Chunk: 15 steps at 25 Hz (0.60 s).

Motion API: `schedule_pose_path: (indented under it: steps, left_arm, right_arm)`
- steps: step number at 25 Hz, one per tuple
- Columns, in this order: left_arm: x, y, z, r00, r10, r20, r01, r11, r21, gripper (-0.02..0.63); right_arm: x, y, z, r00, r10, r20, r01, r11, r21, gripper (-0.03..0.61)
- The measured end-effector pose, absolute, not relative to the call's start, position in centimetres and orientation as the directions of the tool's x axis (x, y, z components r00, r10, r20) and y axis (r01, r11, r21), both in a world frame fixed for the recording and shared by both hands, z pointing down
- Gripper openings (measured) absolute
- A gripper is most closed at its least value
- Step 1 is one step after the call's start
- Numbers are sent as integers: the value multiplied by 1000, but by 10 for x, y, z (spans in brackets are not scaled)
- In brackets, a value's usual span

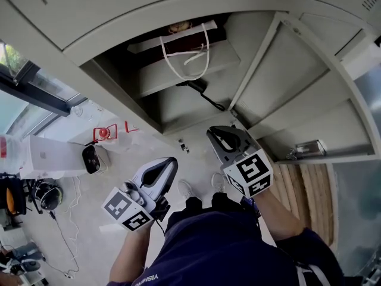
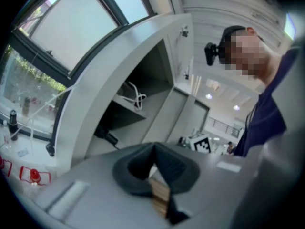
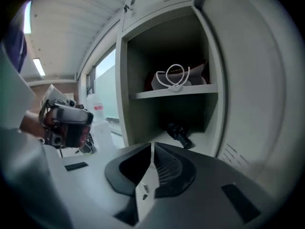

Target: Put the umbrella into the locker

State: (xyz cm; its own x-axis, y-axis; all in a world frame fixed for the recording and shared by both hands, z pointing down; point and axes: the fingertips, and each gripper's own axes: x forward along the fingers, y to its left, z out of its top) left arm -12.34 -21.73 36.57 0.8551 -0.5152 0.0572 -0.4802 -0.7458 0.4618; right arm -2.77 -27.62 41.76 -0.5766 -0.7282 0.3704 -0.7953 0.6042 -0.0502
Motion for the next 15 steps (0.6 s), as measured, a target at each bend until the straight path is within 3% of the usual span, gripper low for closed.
schedule_pose_path:
  steps: [15]
  left_arm:
    - [-94,-214,360,850,-524,51,-486,-746,456,2]
  right_arm:
    - [-29,-227,426,-751,-566,339,-658,683,-317,8]
